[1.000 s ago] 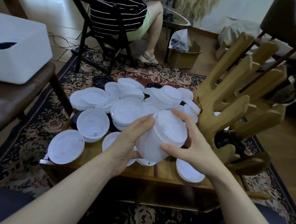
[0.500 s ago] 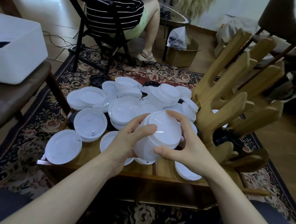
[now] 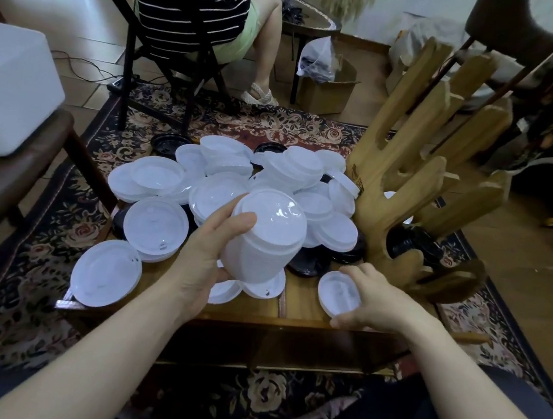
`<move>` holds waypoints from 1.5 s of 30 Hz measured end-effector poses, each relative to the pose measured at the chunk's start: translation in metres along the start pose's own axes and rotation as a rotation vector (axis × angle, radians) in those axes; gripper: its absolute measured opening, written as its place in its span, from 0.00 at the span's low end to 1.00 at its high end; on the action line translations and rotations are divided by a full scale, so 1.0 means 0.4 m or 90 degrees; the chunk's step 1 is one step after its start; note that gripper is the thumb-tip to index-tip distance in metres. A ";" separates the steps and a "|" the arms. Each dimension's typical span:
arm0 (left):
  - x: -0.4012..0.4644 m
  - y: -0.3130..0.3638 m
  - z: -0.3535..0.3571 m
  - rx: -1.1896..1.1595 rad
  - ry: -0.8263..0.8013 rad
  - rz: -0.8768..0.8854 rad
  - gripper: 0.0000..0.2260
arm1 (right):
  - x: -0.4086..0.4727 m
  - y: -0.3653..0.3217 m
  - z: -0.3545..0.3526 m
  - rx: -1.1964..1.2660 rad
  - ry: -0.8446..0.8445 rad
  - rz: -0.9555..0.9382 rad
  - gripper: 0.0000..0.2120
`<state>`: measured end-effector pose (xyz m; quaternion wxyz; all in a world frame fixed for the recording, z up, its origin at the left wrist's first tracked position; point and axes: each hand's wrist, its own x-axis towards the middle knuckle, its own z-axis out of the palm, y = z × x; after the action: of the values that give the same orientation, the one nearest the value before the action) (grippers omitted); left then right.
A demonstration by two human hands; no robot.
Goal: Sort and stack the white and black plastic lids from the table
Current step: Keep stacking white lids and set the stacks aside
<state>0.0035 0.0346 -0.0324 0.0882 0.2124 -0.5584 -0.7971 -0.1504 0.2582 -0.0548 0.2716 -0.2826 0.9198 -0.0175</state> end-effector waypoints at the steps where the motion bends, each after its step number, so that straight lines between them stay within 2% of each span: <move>1: 0.000 0.001 -0.001 -0.005 0.000 -0.001 0.30 | 0.002 -0.004 0.003 -0.015 -0.004 0.003 0.47; 4: 0.001 0.006 -0.001 -0.010 -0.009 -0.001 0.29 | 0.009 -0.012 0.013 -0.054 0.010 -0.009 0.50; 7: -0.001 0.007 0.001 -0.004 -0.014 0.000 0.30 | 0.013 -0.020 0.014 -0.079 0.024 -0.026 0.49; 9: -0.002 0.008 0.002 -0.005 -0.010 -0.001 0.30 | 0.010 -0.018 0.004 -0.028 0.025 -0.031 0.48; 11: -0.002 0.009 0.001 -0.008 -0.004 0.000 0.31 | -0.002 -0.018 -0.021 0.122 0.027 -0.049 0.48; 14: 0.001 0.009 0.002 -0.010 0.002 -0.002 0.35 | -0.037 -0.042 -0.071 0.496 0.065 -0.140 0.42; 17: 0.004 0.007 0.011 -0.016 -0.001 -0.007 0.35 | -0.058 -0.068 -0.107 0.796 0.104 -0.244 0.44; 20: 0.005 0.003 0.018 -0.025 -0.008 -0.011 0.34 | -0.059 -0.091 -0.123 0.971 0.106 -0.313 0.46; 22: 0.005 0.004 0.023 -0.024 -0.020 -0.014 0.33 | -0.059 -0.107 -0.128 1.026 0.091 -0.353 0.39; 24: 0.005 0.006 0.028 -0.022 -0.029 -0.014 0.33 | -0.058 -0.122 -0.131 1.027 0.094 -0.378 0.38; 29: 0.006 0.007 0.034 -0.021 -0.035 -0.011 0.33 | -0.046 -0.148 -0.121 0.976 0.169 -0.355 0.54; 33: 0.005 0.005 0.033 -0.021 -0.034 -0.009 0.32 | -0.048 -0.160 -0.099 0.829 0.218 -0.365 0.54; 36: 0.002 0.011 0.036 -0.004 -0.048 0.006 0.28 | -0.048 -0.174 -0.080 0.720 0.224 -0.387 0.51; 38: 0.001 0.014 0.038 -0.008 -0.045 0.015 0.24 | -0.045 -0.184 -0.072 0.698 0.235 -0.371 0.46; 41: 0.001 0.015 0.036 -0.019 -0.030 0.023 0.24 | -0.039 -0.193 -0.067 0.656 0.286 -0.335 0.37; 45: -0.001 0.018 0.040 -0.031 -0.041 0.026 0.24 | -0.039 -0.201 -0.062 0.630 0.325 -0.306 0.40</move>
<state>-0.0039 0.0458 -0.0211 0.0916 0.1728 -0.5458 -0.8148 -0.1114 0.1959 -0.0112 0.1304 -0.3093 0.7489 -0.5714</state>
